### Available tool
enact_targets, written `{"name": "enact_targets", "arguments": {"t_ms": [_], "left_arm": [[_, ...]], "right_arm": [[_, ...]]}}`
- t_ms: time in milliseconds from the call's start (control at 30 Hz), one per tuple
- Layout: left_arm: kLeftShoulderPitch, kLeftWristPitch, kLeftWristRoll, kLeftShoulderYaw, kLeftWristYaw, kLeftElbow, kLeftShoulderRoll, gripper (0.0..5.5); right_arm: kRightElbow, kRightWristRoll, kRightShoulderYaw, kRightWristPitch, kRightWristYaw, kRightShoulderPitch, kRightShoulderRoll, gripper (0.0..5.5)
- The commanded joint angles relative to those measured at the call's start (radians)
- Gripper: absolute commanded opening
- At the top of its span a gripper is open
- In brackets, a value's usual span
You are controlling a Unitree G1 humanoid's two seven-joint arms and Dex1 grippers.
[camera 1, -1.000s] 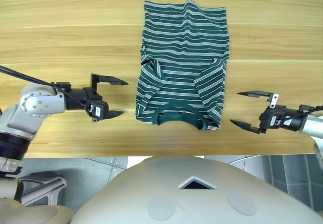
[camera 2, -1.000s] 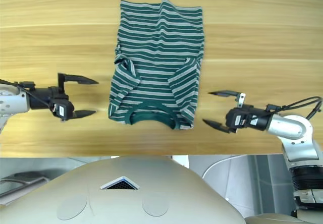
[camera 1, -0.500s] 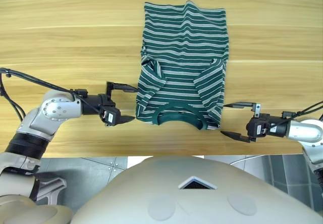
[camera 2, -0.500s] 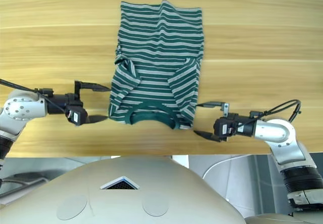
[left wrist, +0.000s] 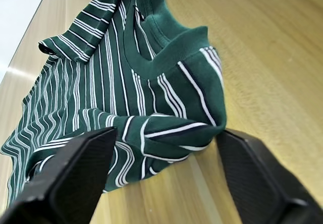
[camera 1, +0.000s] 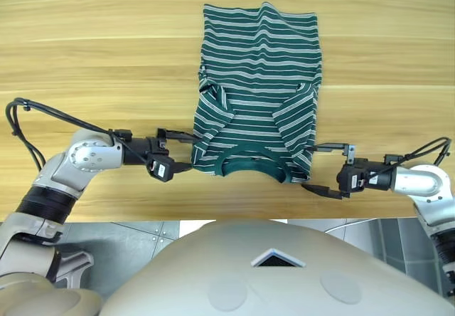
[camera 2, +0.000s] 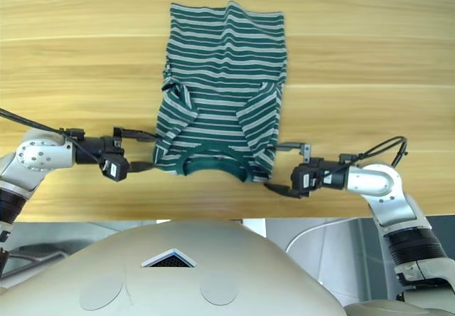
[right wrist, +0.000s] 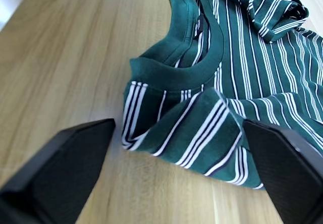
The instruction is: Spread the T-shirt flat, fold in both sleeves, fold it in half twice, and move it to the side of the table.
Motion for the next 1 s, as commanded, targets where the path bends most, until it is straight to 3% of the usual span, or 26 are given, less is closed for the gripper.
{"name": "enact_targets", "arguments": {"t_ms": [33,400,667,1000], "left_arm": [[-0.008,0.022,0.060,-0.020,-0.006,0.035,-0.011,2.95],[-0.022,0.020,0.058,-0.024,0.001,0.039,-0.025,1.03],[-0.030,0.013,0.040,-0.026,-0.006,0.036,-0.032,0.02],[-0.038,0.003,0.041,-0.022,0.004,0.043,-0.050,0.00]], "right_arm": [[0.012,-0.032,0.015,0.013,0.002,-0.006,0.007,4.73],[0.003,-0.025,0.027,0.017,-0.001,-0.022,0.013,4.73],[0.001,-0.022,0.031,0.021,0.002,-0.033,0.018,3.36],[0.009,-0.025,0.033,0.025,0.000,-0.046,0.022,1.52]]}}
